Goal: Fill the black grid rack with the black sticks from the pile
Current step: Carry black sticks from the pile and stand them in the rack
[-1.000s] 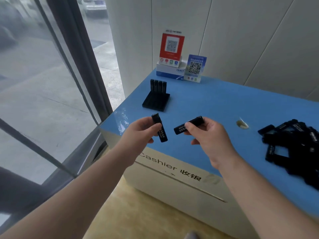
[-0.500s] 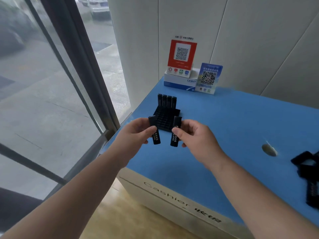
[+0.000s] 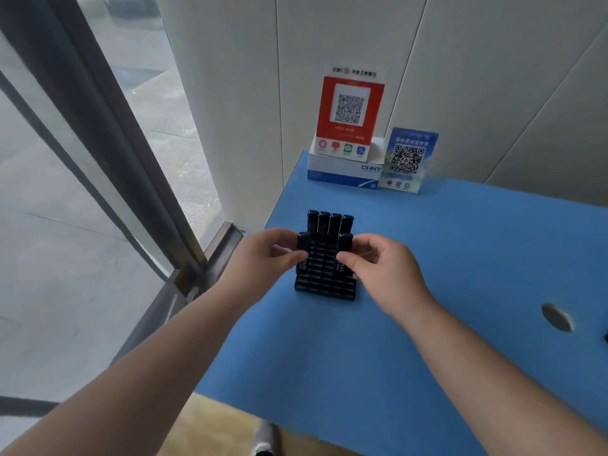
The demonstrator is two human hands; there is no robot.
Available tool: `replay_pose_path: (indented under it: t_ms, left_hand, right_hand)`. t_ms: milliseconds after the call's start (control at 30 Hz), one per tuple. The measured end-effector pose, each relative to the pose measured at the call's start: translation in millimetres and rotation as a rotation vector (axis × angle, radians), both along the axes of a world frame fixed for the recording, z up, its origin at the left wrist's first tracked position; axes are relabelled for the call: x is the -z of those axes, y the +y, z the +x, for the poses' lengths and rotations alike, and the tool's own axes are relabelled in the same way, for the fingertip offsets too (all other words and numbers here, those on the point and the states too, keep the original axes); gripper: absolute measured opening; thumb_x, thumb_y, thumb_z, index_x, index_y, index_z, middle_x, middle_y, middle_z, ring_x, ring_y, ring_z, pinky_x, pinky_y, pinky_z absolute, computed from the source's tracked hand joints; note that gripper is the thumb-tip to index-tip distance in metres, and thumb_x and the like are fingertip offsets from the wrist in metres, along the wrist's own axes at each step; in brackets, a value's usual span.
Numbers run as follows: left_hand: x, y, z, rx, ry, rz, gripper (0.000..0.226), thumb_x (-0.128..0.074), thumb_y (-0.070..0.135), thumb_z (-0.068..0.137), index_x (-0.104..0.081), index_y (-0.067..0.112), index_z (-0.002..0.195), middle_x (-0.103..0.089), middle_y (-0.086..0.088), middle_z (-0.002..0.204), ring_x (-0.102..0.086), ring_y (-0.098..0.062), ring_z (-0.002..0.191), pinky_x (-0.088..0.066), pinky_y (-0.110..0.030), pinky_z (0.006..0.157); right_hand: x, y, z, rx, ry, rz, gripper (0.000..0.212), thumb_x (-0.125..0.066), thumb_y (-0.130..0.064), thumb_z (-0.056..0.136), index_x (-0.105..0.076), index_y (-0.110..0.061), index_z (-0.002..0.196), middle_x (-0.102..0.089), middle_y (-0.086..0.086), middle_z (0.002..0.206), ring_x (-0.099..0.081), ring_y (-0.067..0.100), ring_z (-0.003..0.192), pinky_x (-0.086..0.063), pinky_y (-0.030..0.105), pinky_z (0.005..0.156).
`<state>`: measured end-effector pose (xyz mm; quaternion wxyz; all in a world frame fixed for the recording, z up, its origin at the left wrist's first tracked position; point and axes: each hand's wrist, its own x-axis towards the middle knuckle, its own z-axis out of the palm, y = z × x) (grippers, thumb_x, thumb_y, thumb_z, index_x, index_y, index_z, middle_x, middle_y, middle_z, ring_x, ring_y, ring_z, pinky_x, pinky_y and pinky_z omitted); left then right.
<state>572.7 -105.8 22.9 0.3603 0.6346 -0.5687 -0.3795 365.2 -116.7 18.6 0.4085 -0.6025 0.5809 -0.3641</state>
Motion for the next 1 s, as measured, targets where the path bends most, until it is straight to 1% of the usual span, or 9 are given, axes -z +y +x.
replay_pose_path:
  t_ms: [100, 200, 300, 433, 533, 633, 733, 833, 1000]
  left_hand:
    - [6, -35, 15, 0.031, -0.011, -0.021, 0.012, -0.077, 0.029, 0.084, -0.071, 0.039, 0.087, -0.074, 0.017, 0.076, -0.068, 0.000, 0.074, -0.054, -0.027, 0.075]
    - [9, -59, 22, 0.078, -0.040, -0.066, 0.015, -0.075, 0.026, 0.085, -0.069, 0.039, 0.083, -0.070, 0.024, 0.072, -0.064, 0.007, 0.067, -0.045, -0.015, 0.061]
    - [20, -76, 24, 0.127, -0.063, -0.100, 0.009, -0.077, 0.024, 0.084, -0.073, 0.032, 0.087, -0.071, 0.022, 0.075, -0.065, 0.005, 0.072, -0.050, -0.018, 0.068]
    - [36, -90, 24, 0.178, -0.133, -0.132, 0.009, -0.078, 0.027, 0.082, -0.075, 0.025, 0.089, -0.073, 0.014, 0.082, -0.066, 0.002, 0.076, -0.053, -0.020, 0.074]
    - [46, -95, 22, 0.218, -0.174, -0.183, 0.012, -0.079, 0.025, 0.082, -0.075, 0.023, 0.092, -0.071, 0.013, 0.085, -0.064, 0.005, 0.077, -0.046, -0.007, 0.071]
    - [51, -99, 21, 0.233, -0.190, -0.225, 0.013, -0.080, 0.022, 0.081, -0.075, 0.019, 0.092, -0.070, 0.011, 0.083, -0.063, 0.006, 0.075, -0.041, -0.003, 0.069]
    - [53, -101, 20, 0.268, -0.214, -0.243, 0.013, -0.078, 0.022, 0.082, -0.076, 0.018, 0.095, -0.069, 0.008, 0.086, -0.064, -0.002, 0.075, -0.050, -0.016, 0.075]
    - [54, -102, 19, 0.281, -0.235, -0.238, 0.012, -0.077, 0.021, 0.083, -0.074, 0.016, 0.093, -0.069, 0.005, 0.085, -0.065, -0.009, 0.077, -0.054, -0.031, 0.078]
    - [56, -104, 18, 0.248, -0.218, -0.220, 0.013, -0.079, 0.023, 0.081, -0.073, 0.016, 0.091, -0.067, 0.009, 0.081, -0.066, -0.010, 0.077, -0.056, -0.032, 0.079]
  right_hand:
    - [3, -14, 13, 0.061, 0.043, 0.001, 0.010, -0.078, -0.024, 0.085, -0.073, -0.028, 0.093, -0.073, -0.011, 0.080, -0.067, 0.003, 0.072, -0.053, 0.025, 0.075]
    - [7, -26, 25, 0.134, 0.040, -0.011, 0.014, -0.078, -0.022, 0.085, -0.072, -0.034, 0.089, -0.075, -0.015, 0.082, -0.071, 0.004, 0.079, -0.058, 0.029, 0.082]
    - [13, -32, 34, 0.198, 0.044, -0.029, 0.023, -0.079, -0.019, 0.084, -0.069, -0.039, 0.082, -0.075, -0.018, 0.082, -0.071, 0.002, 0.080, -0.058, 0.028, 0.085]
    - [19, -35, 37, 0.291, 0.050, -0.036, 0.022, -0.080, -0.018, 0.083, -0.070, -0.037, 0.079, -0.075, -0.019, 0.079, -0.070, 0.000, 0.076, -0.056, 0.023, 0.081]
    - [22, -37, 37, 0.326, 0.037, -0.034, 0.021, -0.080, -0.018, 0.082, -0.072, -0.037, 0.080, -0.075, -0.018, 0.080, -0.071, 0.001, 0.076, -0.057, 0.026, 0.082]
    - [24, -39, 39, 0.344, 0.037, -0.041, 0.020, -0.081, -0.017, 0.082, -0.073, -0.036, 0.083, -0.075, -0.019, 0.079, -0.070, -0.002, 0.076, -0.057, 0.022, 0.082]
    - [26, -41, 40, 0.351, 0.047, -0.053, 0.023, -0.082, -0.018, 0.081, -0.073, -0.039, 0.084, -0.074, -0.023, 0.079, -0.069, -0.006, 0.077, -0.053, 0.017, 0.081]
    - [28, -45, 42, 0.363, 0.029, -0.056, 0.024, -0.082, -0.017, 0.081, -0.073, -0.039, 0.082, -0.075, -0.022, 0.080, -0.070, -0.005, 0.078, -0.054, 0.020, 0.084]
    - [35, -51, 51, 0.365, 0.001, -0.045, 0.026, -0.081, -0.015, 0.081, -0.074, -0.041, 0.082, -0.075, -0.021, 0.082, -0.071, -0.003, 0.081, -0.056, 0.025, 0.088]
